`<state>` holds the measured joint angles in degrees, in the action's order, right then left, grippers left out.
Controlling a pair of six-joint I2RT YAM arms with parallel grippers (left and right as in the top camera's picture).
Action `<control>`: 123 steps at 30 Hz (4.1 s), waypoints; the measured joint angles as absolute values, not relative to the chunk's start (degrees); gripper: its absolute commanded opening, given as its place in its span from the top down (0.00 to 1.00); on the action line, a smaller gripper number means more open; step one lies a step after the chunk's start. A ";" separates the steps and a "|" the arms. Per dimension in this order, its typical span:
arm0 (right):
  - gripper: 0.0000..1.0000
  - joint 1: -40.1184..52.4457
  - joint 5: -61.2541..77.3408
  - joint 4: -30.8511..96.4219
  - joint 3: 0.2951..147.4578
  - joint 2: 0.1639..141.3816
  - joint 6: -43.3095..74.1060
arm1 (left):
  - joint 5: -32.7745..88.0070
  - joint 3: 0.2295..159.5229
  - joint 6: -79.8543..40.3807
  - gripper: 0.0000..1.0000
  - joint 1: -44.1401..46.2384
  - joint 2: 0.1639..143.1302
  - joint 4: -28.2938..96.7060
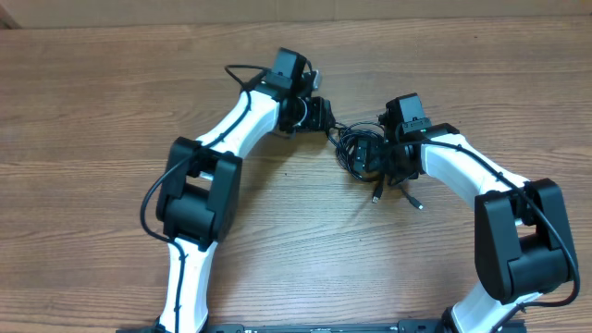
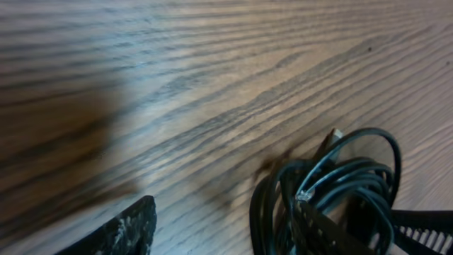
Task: Untangle cables
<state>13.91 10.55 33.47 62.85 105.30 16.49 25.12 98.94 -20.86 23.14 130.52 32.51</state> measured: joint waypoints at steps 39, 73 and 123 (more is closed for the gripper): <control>0.00 13.91 10.68 33.01 62.85 105.30 16.49 | 28.18 98.96 -22.85 0.79 25.15 133.32 32.75; 0.00 13.91 -0.32 30.33 61.47 105.30 23.94 | 27.79 99.00 -22.59 0.77 25.23 133.32 31.20; 0.05 13.91 4.23 28.88 61.04 105.27 20.27 | 20.75 101.41 -15.51 0.96 25.89 132.53 47.05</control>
